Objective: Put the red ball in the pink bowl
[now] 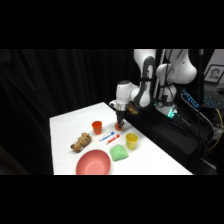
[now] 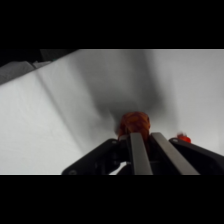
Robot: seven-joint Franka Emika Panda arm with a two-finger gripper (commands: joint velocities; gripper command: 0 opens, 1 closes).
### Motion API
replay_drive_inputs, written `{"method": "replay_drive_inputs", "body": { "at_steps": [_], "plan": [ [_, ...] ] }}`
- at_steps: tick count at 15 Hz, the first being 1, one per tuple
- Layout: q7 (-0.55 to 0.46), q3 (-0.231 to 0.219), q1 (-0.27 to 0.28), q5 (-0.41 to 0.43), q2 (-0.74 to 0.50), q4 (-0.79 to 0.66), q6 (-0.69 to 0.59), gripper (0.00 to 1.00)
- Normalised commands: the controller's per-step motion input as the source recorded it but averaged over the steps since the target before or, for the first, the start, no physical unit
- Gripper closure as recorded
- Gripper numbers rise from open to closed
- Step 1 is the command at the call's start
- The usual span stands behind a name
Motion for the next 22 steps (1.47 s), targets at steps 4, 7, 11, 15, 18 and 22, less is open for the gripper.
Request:
{"method": "replay_drive_inputs", "body": {
  "at_steps": [4,7,11,15,18,22],
  "plan": [
    [0.23,-0.390,0.351,-0.329,-0.41,-0.07,-0.35,0.98],
    [0.47,-0.359,0.317,-0.596,-0.46,-0.01,-0.48,0.98],
    [0.35,0.122,-0.086,-0.425,-0.47,0.12,-0.59,0.98],
    [0.09,0.325,-0.240,-0.091,-0.39,0.17,-0.59,0.98],
    [-0.04,0.269,-0.186,0.072,-0.23,0.19,-0.45,0.98],
    [-0.10,0.217,-0.092,0.186,-0.03,0.24,-0.26,0.98]
  ]
}}
